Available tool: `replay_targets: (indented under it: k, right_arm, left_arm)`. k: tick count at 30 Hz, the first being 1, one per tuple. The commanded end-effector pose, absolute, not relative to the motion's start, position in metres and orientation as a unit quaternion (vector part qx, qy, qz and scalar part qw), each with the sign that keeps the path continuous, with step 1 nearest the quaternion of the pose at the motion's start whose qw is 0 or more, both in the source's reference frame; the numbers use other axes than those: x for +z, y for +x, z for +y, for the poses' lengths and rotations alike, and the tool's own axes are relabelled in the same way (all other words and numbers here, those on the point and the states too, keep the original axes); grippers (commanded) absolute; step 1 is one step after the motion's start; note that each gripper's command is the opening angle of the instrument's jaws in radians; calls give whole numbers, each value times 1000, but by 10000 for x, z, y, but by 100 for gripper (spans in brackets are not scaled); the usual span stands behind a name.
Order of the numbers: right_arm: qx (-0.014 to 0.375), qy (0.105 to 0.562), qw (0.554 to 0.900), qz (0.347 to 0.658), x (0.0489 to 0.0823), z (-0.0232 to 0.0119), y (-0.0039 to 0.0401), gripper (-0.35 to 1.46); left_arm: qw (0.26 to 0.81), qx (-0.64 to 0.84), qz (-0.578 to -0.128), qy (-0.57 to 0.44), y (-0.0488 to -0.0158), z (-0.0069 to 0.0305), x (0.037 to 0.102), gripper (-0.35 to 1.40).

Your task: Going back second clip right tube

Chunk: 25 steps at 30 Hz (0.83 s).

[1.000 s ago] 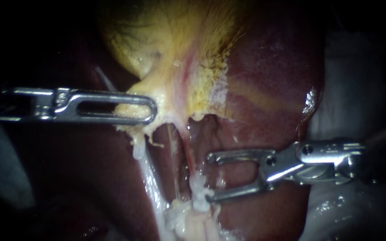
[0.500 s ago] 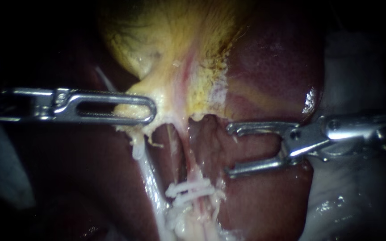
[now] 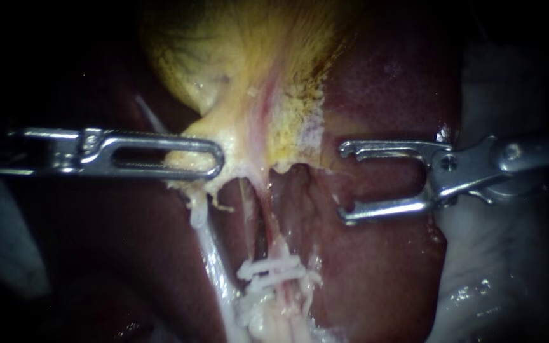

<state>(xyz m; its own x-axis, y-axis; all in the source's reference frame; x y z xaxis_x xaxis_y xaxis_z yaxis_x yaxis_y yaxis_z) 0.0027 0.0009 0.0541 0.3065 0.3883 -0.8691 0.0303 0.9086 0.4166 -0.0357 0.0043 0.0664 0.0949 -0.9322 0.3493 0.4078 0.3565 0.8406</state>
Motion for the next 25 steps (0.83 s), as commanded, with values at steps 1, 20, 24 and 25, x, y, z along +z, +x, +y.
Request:
replay_targets:
  k: [1,20,24,25]
  right_arm:
    - [114,181,788,578,541,9,27,50]
    - [106,177,789,579,540,9,22,50]
    - [106,177,789,579,540,9,21,50]
    - [106,177,789,579,540,9,21,50]
  left_arm:
    - [682,-493,-457,289,-362,45,672,-35]
    - [683,-493,-452,291,-394,55,720,-35]
    - [683,-493,-452,292,-394,54,720,-35]
    - [683,-493,-452,292,-394,54,720,-35]
